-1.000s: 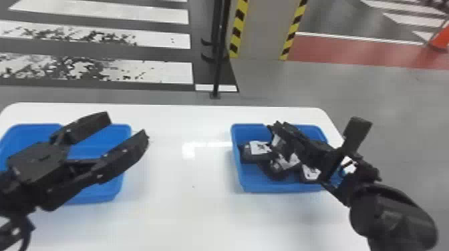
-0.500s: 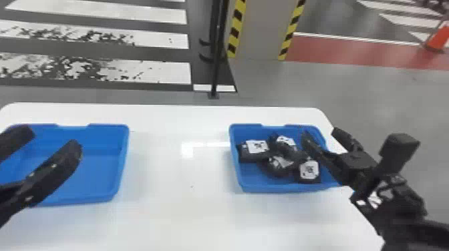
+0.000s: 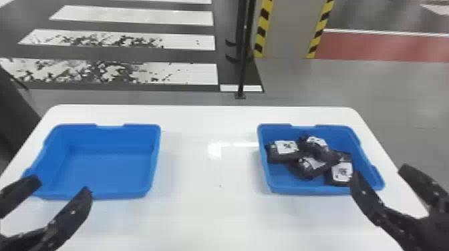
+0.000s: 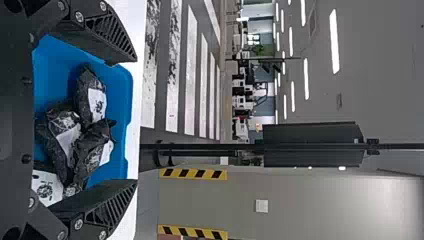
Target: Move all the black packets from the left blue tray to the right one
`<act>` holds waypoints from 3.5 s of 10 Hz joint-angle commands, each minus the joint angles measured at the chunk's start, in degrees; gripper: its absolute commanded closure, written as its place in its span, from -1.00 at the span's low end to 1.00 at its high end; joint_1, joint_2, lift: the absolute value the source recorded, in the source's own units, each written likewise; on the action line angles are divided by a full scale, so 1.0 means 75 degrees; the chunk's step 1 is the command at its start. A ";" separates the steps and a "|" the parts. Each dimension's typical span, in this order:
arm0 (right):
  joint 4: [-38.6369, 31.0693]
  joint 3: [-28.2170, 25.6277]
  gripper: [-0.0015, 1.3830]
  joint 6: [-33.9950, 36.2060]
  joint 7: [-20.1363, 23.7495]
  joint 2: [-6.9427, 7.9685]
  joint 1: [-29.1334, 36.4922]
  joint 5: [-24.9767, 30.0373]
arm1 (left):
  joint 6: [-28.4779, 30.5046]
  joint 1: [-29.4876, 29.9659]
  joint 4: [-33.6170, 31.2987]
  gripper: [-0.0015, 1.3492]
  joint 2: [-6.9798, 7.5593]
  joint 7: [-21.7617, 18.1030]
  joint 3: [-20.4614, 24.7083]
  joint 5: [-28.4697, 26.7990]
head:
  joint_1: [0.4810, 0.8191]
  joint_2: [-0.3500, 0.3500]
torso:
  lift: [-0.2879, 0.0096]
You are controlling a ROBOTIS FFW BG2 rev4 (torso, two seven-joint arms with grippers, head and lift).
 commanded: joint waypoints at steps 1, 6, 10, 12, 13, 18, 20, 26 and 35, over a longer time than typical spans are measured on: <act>-0.0431 0.0060 -0.76 -0.0041 -0.0001 0.0053 0.0749 0.0065 | -0.0203 0.0194 0.0000 -0.81 -0.0160 0.0116 0.0240 -0.0470 | 0.27 -0.15 | -0.01; 0.0206 0.0517 -0.76 -0.0229 -0.0001 0.0053 0.0167 -0.0149 | -0.0053 -0.0106 -0.0038 -0.81 -0.0160 0.0198 0.0225 -0.0912 | 0.27 0.18 | -0.01; 0.0431 0.0532 -0.76 -0.0360 -0.0001 0.0053 -0.0170 -0.0301 | -0.0072 -0.0238 -0.0038 -0.81 -0.0160 0.0233 0.0255 -0.0729 | 0.27 0.14 | -0.01; 0.0544 0.0578 -0.76 -0.0360 -0.0001 0.0053 -0.0226 -0.0438 | -0.0034 -0.0275 -0.0038 -0.81 -0.0160 0.0221 0.0240 -0.0699 | 0.27 0.14 | -0.01; 0.0562 0.0639 -0.76 -0.0360 -0.0001 0.0046 -0.0245 -0.0468 | 0.0003 -0.0275 -0.0019 -0.81 -0.0160 0.0233 0.0240 -0.0683 | 0.27 0.14 | -0.01; 0.0712 0.0760 -0.76 -0.0360 -0.0001 -0.0013 -0.0301 -0.0651 | 0.0116 -0.0256 -0.0019 -0.81 -0.0160 0.0233 0.0225 -0.0638 | 0.27 0.17 | -0.01; 0.0787 0.0852 -0.76 -0.0379 -0.0001 -0.0048 -0.0339 -0.0804 | 0.0172 -0.0256 -0.0019 -0.80 -0.0160 0.0233 0.0225 -0.0622 | 0.27 0.18 | -0.01; 0.0806 0.0913 -0.76 -0.0379 -0.0001 -0.0083 -0.0358 -0.0880 | 0.0228 -0.0256 -0.0019 -0.81 -0.0160 0.0221 0.0210 -0.0577 | 0.27 0.21 | -0.01; 0.0844 0.0913 -0.76 -0.0416 -0.0001 -0.0095 -0.0358 -0.0986 | 0.0303 -0.0238 0.0037 -0.81 -0.0160 0.0221 0.0225 -0.0394 | 0.27 0.21 | -0.01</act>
